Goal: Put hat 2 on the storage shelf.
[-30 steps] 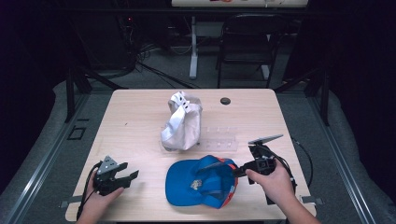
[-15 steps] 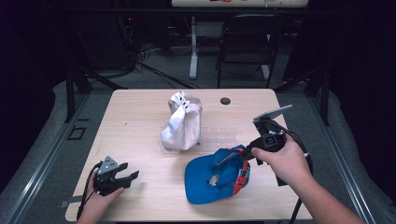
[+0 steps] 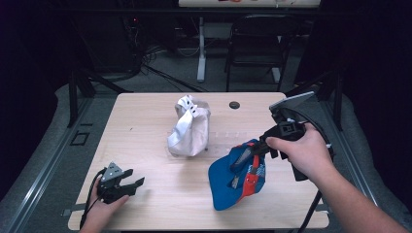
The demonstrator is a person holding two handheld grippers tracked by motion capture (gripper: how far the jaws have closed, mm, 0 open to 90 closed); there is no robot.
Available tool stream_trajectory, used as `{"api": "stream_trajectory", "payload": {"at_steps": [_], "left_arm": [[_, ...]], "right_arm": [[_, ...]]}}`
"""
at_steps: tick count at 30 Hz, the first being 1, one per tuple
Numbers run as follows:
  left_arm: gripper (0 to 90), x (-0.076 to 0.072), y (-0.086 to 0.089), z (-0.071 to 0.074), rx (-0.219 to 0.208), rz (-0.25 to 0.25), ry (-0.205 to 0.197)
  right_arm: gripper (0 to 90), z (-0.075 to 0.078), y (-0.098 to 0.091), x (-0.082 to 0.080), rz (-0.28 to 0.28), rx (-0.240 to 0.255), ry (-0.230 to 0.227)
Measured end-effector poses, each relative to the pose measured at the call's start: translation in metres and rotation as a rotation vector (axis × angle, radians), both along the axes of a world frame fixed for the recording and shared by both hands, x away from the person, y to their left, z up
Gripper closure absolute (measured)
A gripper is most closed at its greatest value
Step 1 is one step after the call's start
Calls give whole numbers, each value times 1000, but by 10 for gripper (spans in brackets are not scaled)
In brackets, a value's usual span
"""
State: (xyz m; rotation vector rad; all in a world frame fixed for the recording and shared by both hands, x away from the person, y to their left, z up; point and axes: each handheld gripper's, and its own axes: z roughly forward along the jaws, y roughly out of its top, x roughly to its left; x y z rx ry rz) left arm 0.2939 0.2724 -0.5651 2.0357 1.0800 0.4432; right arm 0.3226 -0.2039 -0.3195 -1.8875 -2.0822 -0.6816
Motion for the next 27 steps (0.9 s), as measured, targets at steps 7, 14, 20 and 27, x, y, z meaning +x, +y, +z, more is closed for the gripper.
{"api": "stream_trajectory", "payload": {"at_steps": [7,14,20,27], "left_arm": [[406,0,0,0,0,0,-2],[406,0,0,0,3,-1,-2],[406,0,0,0,4,-2,-2],[406,1,0,0,3,-1,-1]], "right_arm": [[780,2,-14,3,-36,193,51],[780,2,-33,6,-86,335,31],[779,10,-45,8,-128,408,5],[779,24,-52,21,-173,503,-56]]}}
